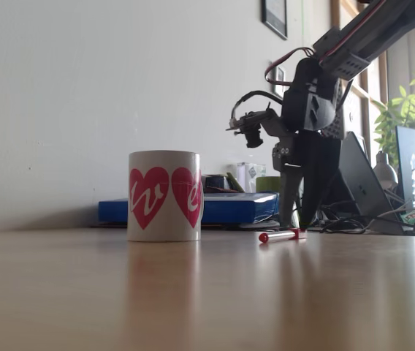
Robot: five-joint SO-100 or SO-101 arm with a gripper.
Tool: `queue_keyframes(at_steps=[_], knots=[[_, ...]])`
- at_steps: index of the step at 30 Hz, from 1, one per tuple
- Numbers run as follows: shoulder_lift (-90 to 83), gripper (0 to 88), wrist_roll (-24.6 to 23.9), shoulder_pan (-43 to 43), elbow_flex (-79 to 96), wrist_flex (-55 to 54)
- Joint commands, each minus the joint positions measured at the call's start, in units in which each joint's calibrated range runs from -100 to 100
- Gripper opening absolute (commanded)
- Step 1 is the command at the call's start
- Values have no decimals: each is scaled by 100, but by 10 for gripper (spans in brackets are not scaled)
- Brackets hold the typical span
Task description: Grab the pen and place it in the cup.
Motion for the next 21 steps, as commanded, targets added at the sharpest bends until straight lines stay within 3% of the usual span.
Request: queue_keyframes(at_steps=[1, 21], knots=[[116, 174, 25, -102, -449, -30], [1344, 167, 10, -144, -1182, -99]])
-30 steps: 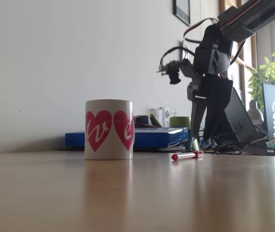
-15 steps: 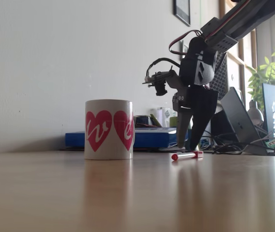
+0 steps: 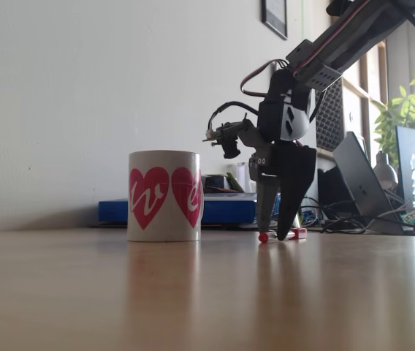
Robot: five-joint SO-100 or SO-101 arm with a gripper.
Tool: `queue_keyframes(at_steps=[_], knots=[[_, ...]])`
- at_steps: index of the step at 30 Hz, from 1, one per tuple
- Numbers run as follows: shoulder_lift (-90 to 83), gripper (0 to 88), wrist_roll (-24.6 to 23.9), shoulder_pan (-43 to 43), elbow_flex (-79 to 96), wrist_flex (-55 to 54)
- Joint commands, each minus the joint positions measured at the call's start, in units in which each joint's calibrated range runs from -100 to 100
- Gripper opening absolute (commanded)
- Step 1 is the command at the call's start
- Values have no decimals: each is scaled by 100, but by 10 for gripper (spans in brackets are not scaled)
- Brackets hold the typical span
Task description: Grab the pen and place it in the cup.
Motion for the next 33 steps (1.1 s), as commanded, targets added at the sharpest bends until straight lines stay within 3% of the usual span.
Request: queue_keyframes(at_steps=[1, 33], knots=[[114, 167, 19, 49, -172, -23], [463, 165, 40, 66, -117, 614]])
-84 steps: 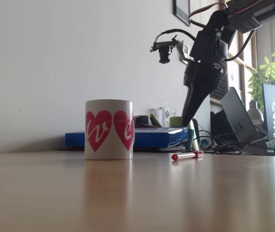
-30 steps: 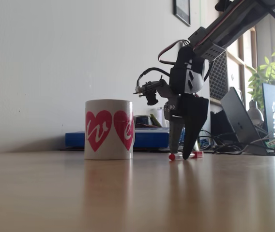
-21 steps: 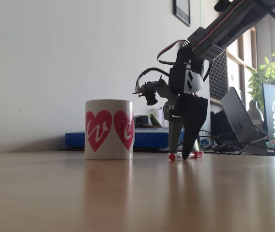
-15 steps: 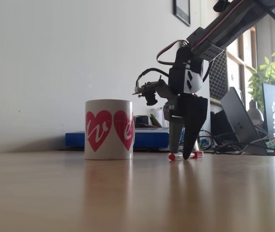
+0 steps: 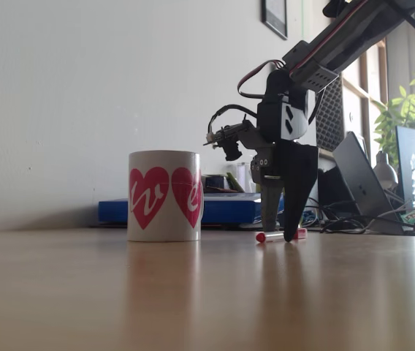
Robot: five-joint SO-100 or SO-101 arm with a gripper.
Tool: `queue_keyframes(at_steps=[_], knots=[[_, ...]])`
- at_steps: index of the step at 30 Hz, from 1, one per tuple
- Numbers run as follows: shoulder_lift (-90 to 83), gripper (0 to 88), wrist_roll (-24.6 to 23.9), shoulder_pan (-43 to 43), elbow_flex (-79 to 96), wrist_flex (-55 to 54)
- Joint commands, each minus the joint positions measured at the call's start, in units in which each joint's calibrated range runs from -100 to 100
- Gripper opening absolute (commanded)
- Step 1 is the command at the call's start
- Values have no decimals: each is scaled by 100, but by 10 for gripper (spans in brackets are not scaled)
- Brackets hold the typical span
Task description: Grab the pen and place it in the cup.
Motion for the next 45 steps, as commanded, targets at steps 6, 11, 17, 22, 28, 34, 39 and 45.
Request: queue_keyframes(at_steps=[6, 11, 17, 22, 28, 34, 39, 45], knots=[[193, 10, 31, 66, 16, 88], [160, 11, 31, 66, 25, 62], [118, 11, 25, 66, 61, -7], [-438, 11, -17, 66, -165, 209], [-1765, 11, -27, 25, -573, 974], [-2936, 11, -80, 58, -1216, 1499], [-3699, 11, -794, -50, -1895, 1378], [-4139, 11, -1788, -434, -2157, 759]])
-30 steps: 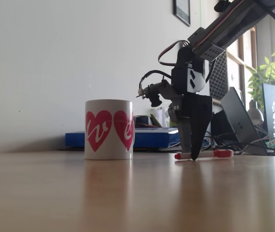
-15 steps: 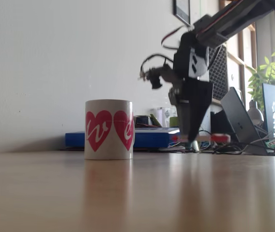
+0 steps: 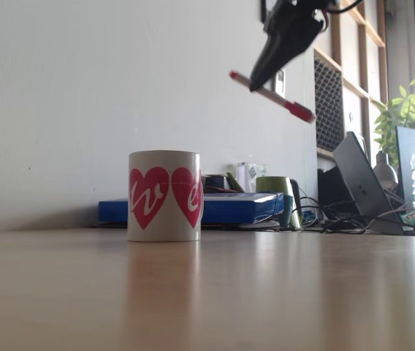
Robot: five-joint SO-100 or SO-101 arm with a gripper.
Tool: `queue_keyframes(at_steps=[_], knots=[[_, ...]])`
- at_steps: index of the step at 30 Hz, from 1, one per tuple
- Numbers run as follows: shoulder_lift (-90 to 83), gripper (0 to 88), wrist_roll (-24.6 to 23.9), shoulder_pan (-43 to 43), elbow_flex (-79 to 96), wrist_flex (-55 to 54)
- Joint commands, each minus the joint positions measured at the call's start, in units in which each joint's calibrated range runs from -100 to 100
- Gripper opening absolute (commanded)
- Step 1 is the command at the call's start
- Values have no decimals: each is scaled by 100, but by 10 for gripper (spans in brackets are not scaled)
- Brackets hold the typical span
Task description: Grab the pen and place it in the cup.
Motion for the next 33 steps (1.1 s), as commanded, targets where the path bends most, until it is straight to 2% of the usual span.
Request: queue_keyframes(at_steps=[1, 7, 9, 18, 24, 33], knots=[[-307, 11, -597, -183, -250, -438], [-257, 11, -1516, -316, -151, -1298], [-257, 11, -1668, -316, 30, -1762], [-149, 11, -1973, -316, 1343, -4111], [863, 11, -2063, -241, 1379, -5092], [2415, 11, -2257, -241, -314, -5212]])
